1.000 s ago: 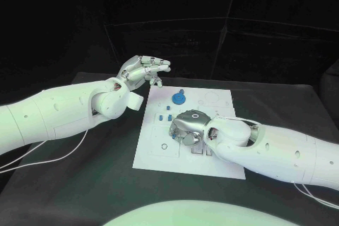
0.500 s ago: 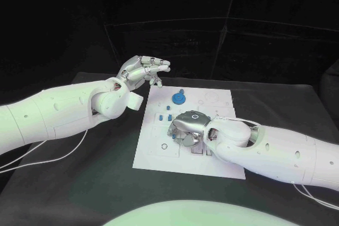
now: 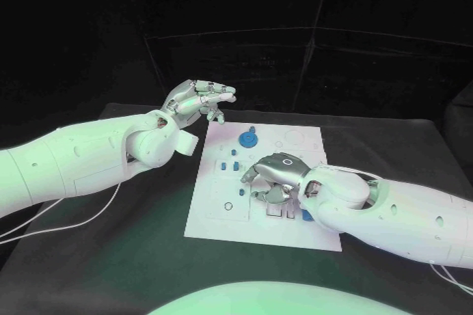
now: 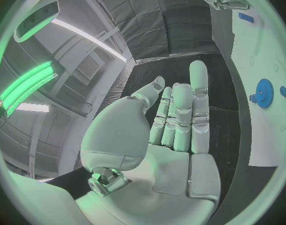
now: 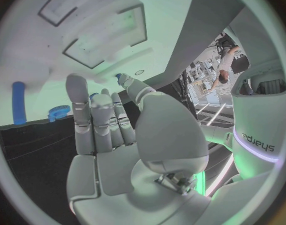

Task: Assemble the parts on the task board

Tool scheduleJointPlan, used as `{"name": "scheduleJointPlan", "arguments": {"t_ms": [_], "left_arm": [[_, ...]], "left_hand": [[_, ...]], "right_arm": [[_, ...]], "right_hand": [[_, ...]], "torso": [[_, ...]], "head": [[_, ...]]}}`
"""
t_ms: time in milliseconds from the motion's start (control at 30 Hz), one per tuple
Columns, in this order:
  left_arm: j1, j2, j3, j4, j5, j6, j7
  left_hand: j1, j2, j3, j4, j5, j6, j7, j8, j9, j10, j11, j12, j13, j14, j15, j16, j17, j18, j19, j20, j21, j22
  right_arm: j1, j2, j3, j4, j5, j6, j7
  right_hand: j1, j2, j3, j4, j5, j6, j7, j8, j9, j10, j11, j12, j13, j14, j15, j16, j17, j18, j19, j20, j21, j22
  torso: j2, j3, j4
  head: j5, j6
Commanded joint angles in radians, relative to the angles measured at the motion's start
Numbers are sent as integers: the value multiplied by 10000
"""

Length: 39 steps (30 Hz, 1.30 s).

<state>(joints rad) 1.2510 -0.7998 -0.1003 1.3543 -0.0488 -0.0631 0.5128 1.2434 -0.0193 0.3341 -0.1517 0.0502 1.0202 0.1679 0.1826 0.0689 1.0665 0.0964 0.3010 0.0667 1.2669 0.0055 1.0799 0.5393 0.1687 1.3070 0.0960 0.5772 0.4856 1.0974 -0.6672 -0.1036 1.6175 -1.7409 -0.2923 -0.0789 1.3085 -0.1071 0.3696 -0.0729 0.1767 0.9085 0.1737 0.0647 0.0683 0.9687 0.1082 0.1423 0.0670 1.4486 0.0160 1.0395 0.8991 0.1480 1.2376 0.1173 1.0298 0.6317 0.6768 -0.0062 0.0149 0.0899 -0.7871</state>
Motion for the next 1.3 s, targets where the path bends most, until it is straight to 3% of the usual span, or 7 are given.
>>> {"name": "scheduleJointPlan", "arguments": {"t_ms": [33,200,300,367,500,733,1300], "left_arm": [[11,-9,1,-4,23,142,22],[10,-12,-5,-9,22,151,22],[9,-8,-13,-13,22,161,20],[8,0,-19,-13,22,168,21],[8,13,-26,0,22,187,24],[8,30,-32,-2,22,214,22],[8,23,-35,-11,22,239,34]], "left_hand": [[80,14,-47,8,39,-18,36,-47,-5,-59,24,-23,-5,-51,36,-56,-7,125,-12,77,-36,-16],[86,17,-52,5,40,-23,38,-49,-4,-68,26,-23,-5,-55,37,-57,-11,125,-13,79,-43,-21],[90,19,-55,4,40,-26,39,-51,-4,-73,27,-24,-5,-58,39,-57,-13,125,-13,80,-46,-24],[90,19,-55,4,40,-26,39,-51,-4,-73,27,-24,-5,-58,39,-57,-13,125,-13,80,-46,-24],[90,19,-55,4,40,-26,39,-51,-4,-73,27,-24,-5,-58,39,-57,-13,125,-13,80,-46,-24],[90,19,-55,4,40,-26,39,-51,-4,-73,27,-24,-5,-58,39,-57,-13,125,-13,80,-46,-24],[104,36,-56,0,41,-22,37,-48,-2,-71,26,-17,-2,-63,40,-57,-18,125,-12,81,-55,-30]], "right_arm": [[77,-304,111,241,352,-867,175],[245,-924,395,524,704,-691,-39],[365,-1239,491,601,804,-437,-193],[436,-1464,536,626,797,-213,-307],[500,-1734,575,581,714,150,-491],[531,-1790,592,302,587,483,-652],[533,-1512,587,-177,560,1306,-684]], "right_hand": [[76,17,-108,34,136,-91,-69,1,-2,121,-20,96,-1,19,-53,-64,-38,127,46,-45,-34,30],[16,-2,-261,108,166,-129,-86,4,-1,75,-31,122,-21,42,-63,-80,-73,124,78,-60,-57,14],[8,-29,-363,130,162,-158,-89,-3,-3,-2,-27,115,-29,51,-61,-92,-97,124,89,-62,-80,-8],[88,-33,-490,118,175,-364,-124,-26,-23,-163,-10,100,-30,59,-59,-118,-143,124,92,-58,-132,-64],[147,-28,-584,113,184,-467,-164,-27,-23,-268,-3,103,-29,60,-50,-148,-190,132,90,-55,-180,-121],[247,40,-636,104,197,-378,-175,30,8,-304,-1,153,-19,61,-49,-175,-236,134,108,-55,-203,-139],[447,332,-489,179,212,383,-120,250,91,481,-90,657,-23,175,-125,57,-56,33,472,-120,151,436]], "torso": [[0,-9,19],[6,-6,19],[3,-1,0],[2,-6,6],[17,-13,21],[29,4,41],[34,-1,7]], "head": [[-45,75],[-93,171],[-115,208],[-202,255],[-303,316],[-314,383],[-211,273]]}}
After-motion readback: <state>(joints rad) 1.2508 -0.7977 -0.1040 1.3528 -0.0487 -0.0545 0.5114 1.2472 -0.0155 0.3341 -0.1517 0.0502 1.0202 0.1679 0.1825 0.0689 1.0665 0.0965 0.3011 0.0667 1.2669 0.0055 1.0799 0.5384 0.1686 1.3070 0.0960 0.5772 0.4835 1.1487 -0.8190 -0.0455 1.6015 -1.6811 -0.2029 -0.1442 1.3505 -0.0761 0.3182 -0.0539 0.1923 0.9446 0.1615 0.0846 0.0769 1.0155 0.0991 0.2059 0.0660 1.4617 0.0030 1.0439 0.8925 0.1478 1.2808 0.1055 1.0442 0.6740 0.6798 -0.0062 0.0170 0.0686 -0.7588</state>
